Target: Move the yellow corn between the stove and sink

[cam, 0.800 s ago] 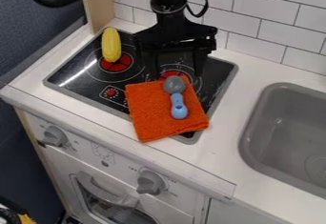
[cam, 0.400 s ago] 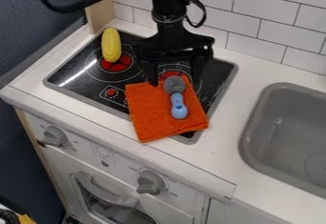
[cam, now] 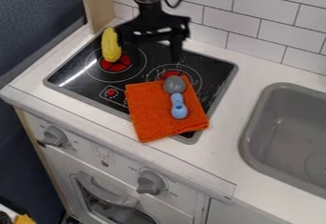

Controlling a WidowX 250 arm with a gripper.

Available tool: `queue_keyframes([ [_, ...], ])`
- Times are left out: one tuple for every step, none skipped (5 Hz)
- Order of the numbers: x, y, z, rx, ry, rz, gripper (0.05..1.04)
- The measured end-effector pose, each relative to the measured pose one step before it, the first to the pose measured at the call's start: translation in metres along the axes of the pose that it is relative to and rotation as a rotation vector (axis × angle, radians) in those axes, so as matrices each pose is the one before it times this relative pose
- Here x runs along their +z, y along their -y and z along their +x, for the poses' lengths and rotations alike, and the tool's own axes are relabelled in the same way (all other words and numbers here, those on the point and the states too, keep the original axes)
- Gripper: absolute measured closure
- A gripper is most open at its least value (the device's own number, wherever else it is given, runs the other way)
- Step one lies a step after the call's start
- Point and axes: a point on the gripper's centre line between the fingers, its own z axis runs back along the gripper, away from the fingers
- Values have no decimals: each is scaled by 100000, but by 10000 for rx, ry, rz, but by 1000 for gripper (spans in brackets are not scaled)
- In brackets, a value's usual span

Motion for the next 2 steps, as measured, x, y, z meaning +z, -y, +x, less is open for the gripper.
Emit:
queue_keyframes([
  [-1173,-1446,1784,401,-140,319,83],
  [-515,-1199,1762,497,21,204,83],
])
